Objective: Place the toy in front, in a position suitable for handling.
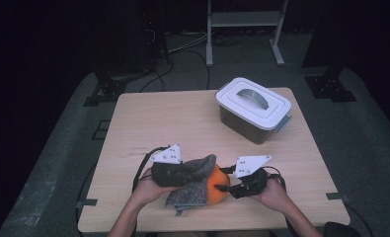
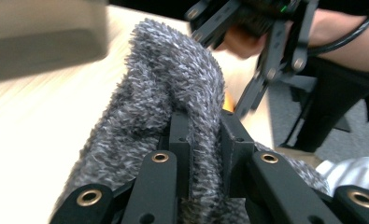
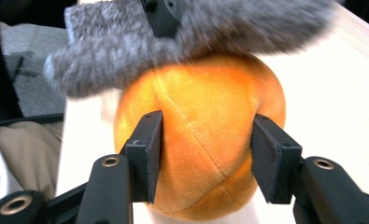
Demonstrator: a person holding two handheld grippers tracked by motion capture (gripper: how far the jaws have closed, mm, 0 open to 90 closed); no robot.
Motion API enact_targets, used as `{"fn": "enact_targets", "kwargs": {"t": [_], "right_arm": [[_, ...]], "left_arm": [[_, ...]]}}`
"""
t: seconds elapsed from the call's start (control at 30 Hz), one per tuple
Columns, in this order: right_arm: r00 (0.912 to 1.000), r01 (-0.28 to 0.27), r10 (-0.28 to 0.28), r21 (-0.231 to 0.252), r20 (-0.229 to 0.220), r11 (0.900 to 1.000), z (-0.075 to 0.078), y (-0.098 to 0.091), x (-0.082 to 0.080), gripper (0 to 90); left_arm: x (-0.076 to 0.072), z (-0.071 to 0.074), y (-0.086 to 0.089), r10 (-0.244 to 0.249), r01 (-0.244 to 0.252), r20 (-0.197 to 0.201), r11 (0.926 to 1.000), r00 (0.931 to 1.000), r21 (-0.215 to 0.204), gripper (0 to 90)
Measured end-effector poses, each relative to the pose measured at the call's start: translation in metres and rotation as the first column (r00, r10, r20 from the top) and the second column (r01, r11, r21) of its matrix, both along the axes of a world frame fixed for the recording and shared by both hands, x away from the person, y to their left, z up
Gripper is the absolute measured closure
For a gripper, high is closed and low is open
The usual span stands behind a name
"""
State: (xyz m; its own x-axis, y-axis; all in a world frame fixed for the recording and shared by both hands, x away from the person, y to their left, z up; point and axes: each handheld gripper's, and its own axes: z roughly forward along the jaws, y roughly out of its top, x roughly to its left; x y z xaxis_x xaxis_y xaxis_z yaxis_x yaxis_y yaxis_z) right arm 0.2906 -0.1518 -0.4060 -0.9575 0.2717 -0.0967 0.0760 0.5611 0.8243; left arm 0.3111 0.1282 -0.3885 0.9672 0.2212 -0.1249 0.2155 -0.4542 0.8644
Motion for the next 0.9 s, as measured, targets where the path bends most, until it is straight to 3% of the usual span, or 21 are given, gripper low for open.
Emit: {"fn": "enact_targets", "kwargs": {"t": [0.1,0.13,0.2,0.3,0.33,0.4,0.47,0.53,0.57,0.6,0.67,0.7,0.73,0.77,0.87,0.9], "right_arm": [[0.9996,0.015,-0.015,0.0,-0.025,0.9999,-0.001,-0.005,0.004,45.7],[0.9963,0.023,-0.022,0.017,-0.083,0.9996,-0.002,-0.008,0.008,37.5],[0.9897,0.023,-0.02,0.017,-0.142,0.9996,0.0,-0.008,0.012,29.1],[0.9876,0.026,-0.025,0.006,-0.155,0.9996,0.001,-0.007,0.012,26.2],[0.9853,0.027,-0.026,0.006,-0.169,0.9996,-0.002,-0.004,0.011,23.7],[0.9835,0.046,-0.045,0.001,-0.175,0.999,-0.005,0.0,0.01,23.0],[0.9869,0.054,-0.054,-0.006,-0.152,0.9985,-0.007,0.002,0.008,34.7],[0.9959,0.051,-0.051,-0.006,-0.074,0.9987,-0.005,0.001,0.003,45.0],[0.9986,0.044,-0.044,-0.002,-0.029,0.999,-0.002,0.0,0.0,46.7],[0.9993,0.037,-0.037,0.009,0.01,0.9993,0.001,0.0,-0.004,46.9],[0.9991,0.026,-0.027,0.037,0.032,0.999,0.004,-0.001,-0.005,46.9],[0.9991,0.026,-0.027,0.037,0.032,0.999,0.004,-0.001,-0.005,46.9],[0.999,0.008,-0.009,0.034,0.045,0.9994,0.004,-0.001,-0.004,46.5],[0.999,0.008,-0.009,0.034,0.045,0.9994,0.004,-0.001,-0.004,46.5],[0.9999,0.016,-0.016,0.015,0.0,0.9998,-0.002,-0.006,0.004,42.8],[0.9998,0.015,-0.015,0.006,-0.015,0.9999,-0.003,-0.008,0.007,40.3]], "left_arm": [[0.003,-0.008,0.006,0.011,-0.012,-0.032,0.9999,0.9994,-0.005,77.9],[0.003,-0.013,0.006,0.009,-0.01,-0.054,0.9998,0.9985,-0.016,78.0],[0.003,-0.013,0.004,-0.006,0.005,-0.06,0.9999,0.9982,-0.015,77.9],[0.002,-0.014,0.0,-0.024,0.023,-0.072,0.9995,0.9971,-0.021,77.9],[-0.001,-0.016,-0.005,-0.059,0.056,-0.092,0.998,0.994,-0.029,77.9],[-0.002,-0.015,-0.009,-0.071,0.069,-0.089,0.9973,0.9935,-0.023,77.8],[-0.002,-0.012,-0.009,-0.06,0.059,-0.073,0.9981,0.9956,-0.017,77.8],[-0.002,-0.006,-0.006,-0.042,0.04,-0.054,0.9985,0.9977,-0.037,77.9],[-0.002,-0.006,-0.006,-0.042,0.04,-0.054,0.9985,0.9977,-0.037,77.9],[-0.003,0.003,-0.002,-0.016,0.014,-0.02,0.998,0.9997,-0.062,77.9],[-0.004,0.009,0.002,0.011,-0.01,0.005,0.997,0.9999,-0.077,77.9],[-0.004,0.009,0.002,0.011,-0.01,0.005,0.997,0.9999,-0.077,77.8],[-0.003,0.009,0.004,0.044,-0.043,0.027,0.9984,0.9987,-0.037,77.8],[-0.003,0.009,0.004,0.044,-0.043,0.027,0.9984,0.9987,-0.037,77.8],[0.0,-0.006,0.004,0.052,-0.052,-0.008,0.9985,0.9986,0.018,77.9],[0.0,-0.006,0.004,0.052,-0.052,-0.008,0.9985,0.9986,0.018,77.9]]}}
